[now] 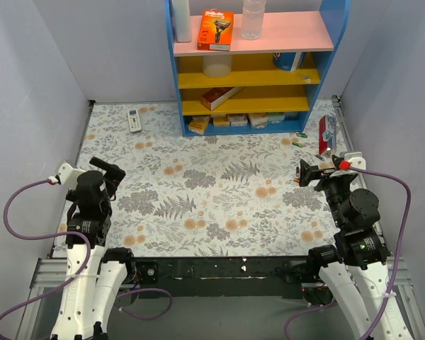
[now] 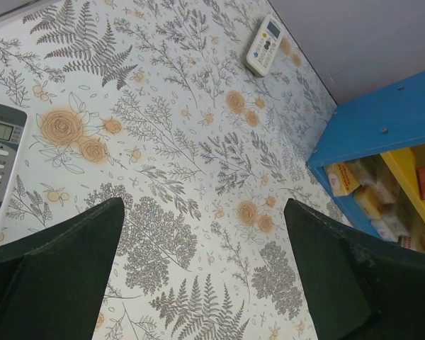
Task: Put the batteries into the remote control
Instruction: Move the remote control to the center of the board.
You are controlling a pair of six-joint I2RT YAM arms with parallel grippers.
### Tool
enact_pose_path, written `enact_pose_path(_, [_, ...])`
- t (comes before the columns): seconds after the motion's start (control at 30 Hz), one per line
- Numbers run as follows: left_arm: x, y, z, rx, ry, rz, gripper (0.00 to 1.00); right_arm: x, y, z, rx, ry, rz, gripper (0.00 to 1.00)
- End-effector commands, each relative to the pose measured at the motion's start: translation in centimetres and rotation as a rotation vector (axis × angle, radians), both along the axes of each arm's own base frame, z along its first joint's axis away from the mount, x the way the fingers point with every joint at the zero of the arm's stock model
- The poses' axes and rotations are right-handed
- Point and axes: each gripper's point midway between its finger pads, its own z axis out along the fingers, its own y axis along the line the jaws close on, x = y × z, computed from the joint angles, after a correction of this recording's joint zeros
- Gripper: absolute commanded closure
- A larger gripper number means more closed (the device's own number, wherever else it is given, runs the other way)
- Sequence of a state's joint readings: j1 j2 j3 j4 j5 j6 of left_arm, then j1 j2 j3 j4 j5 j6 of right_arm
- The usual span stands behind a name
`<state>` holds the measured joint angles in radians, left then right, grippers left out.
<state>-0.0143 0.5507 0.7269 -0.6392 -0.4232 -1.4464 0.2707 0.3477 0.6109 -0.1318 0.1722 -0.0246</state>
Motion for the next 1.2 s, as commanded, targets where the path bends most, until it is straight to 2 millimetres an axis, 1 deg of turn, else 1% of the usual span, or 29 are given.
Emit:
enact_pose_path(0.0, [-0.1, 0.6, -0.9, -0.012, 0.023, 0.046, 0.02, 0.0, -0.2, 0.9, -0.008, -0.034, -0.012, 0.02])
enact_pose_path(0.07, [-0.3, 0.6, -1.2, -0.012, 0.038, 0.046, 0.02, 0.1, -0.5, 0.6, -0.002, -0.03, -0.03, 0.02])
enact_pose_path(0.13, [-0.1, 0.4, -1.8, -0.016, 0.063, 0.032, 0.02, 0.1, -0.3, 0.4, 0.002, -0.028, -0.024, 0.02])
enact_pose_path(0.27, [0.7, -0.3, -3.7, -0.035, 0.135, 0.0, 0.02, 0.1, 0.9, -0.2, 0.019, -0.013, 0.039, 0.02])
enact_pose_path(0.3, [0.9, -0.5, -4.0, -0.047, 0.148, 0.0, 0.02, 0.2, 1.3, -0.6, 0.053, 0.005, 0.052, 0.02])
enact_pose_path(0.33, [1.2, -0.6, -5.1, -0.057, 0.2, -0.002, 0.02, 0.2, 1.5, -0.7, 0.063, 0.008, 0.062, 0.02])
enact_pose_path(0.4, [1.4, -0.8, -6.2, -0.072, 0.241, -0.001, 0.02, 0.1, 2.0, -1.0, 0.078, 0.022, 0.088, 0.02])
enact_pose_path(0.47, [2.0, -0.8, -6.9, -0.092, 0.244, 0.013, 0.02, 0.1, 2.5, -1.2, 0.078, 0.03, 0.111, 0.02])
enact_pose_path(0.53, [2.0, -0.7, -8.2, -0.107, 0.273, 0.038, 0.02, 0.1, 2.8, -1.3, 0.078, 0.04, 0.126, 0.02])
enact_pose_path(0.57, [2.1, -0.6, -9.4, -0.106, 0.33, 0.055, 0.02, 0.1, 3.0, -1.4, 0.079, 0.047, 0.136, 0.02])
enact_pose_path(0.63, [2.2, -0.3, -10.5, -0.096, 0.405, 0.071, 0.02, 0.0, 3.2, -1.4, 0.089, 0.057, 0.149, 0.02])
enact_pose_path(0.67, [2.2, -0.1, -12.1, -0.093, 0.483, 0.096, 0.02, 0.0, 3.4, -1.8, 0.091, 0.067, 0.158, 0.02])
enact_pose_path(0.7, [2.1, 0.7, -12.8, -0.066, 0.531, 0.141, 0.02, -0.1, 3.5, -1.9, 0.099, 0.066, 0.163, 0.02])
enact_pose_path(0.73, [1.4, 1.1, -13.4, -0.057, 0.592, 0.173, 0.02, -0.2, 3.5, -2.1, 0.106, 0.068, 0.165, 0.02])
enact_pose_path(0.77, [1.8, 1.4, -14.1, -0.055, 0.644, 0.211, 0.02, -0.3, 3.5, -2.6, 0.114, 0.076, 0.165, 0.02])
enact_pose_path(0.8, [1.7, 2.2, -14.1, -0.025, 0.664, 0.257, 0.02, -0.3, 3.6, -2.7, 0.12, 0.075, 0.168, 0.02])
enact_pose_path(0.83, [1.2, 2.6, -14.4, -0.014, 0.702, 0.28, 0.02, -0.4, 3.6, -2.9, 0.121, 0.078, 0.167, 0.02])
enact_pose_path(0.87, [1.1, 3.8, -14.5, -0.017, 0.713, 0.333, 0.02, -0.4, 3.6, -3.0, 0.121, 0.078, 0.167, 0.02])
enact_pose_path(0.93, [1.1, 5.1, -15.1, -0.015, 0.731, 0.371, 0.02, -0.5, 3.7, -3.0, 0.12, 0.075, 0.168, 0.02])
enact_pose_path(0.97, [0.5, 6.7, -15.3, -0.039, 0.736, 0.425, 0.02, -0.6, 3.6, -2.8, 0.115, 0.067, 0.167, 0.02])
enact_pose_path(1.03, [0.4, 8.3, -15.1, -0.066, 0.714, 0.464, 0.02, -0.6, 3.5, -3.1, 0.105, 0.075, 0.16, 0.02])
enact_pose_path(1.07, [-0.1, 9.5, -15.0, -0.066, 0.712, 0.513, 0.02, -0.6, 3.4, -3.1, 0.103, 0.073, 0.154, 0.02])
enact_pose_path(1.1, [-0.1, 10.3, -14.6, -0.044, 0.709, 0.535, 0.02, -0.6, 3.4, -3.3, 0.096, 0.081, 0.151, 0.02])
enact_pose_path(1.17, [-0.4, 11.8, -14.5, -0.016, 0.716, 0.572, 0.02, -0.5, 3.2, -3.6, 0.092, 0.087, 0.142, 0.02])
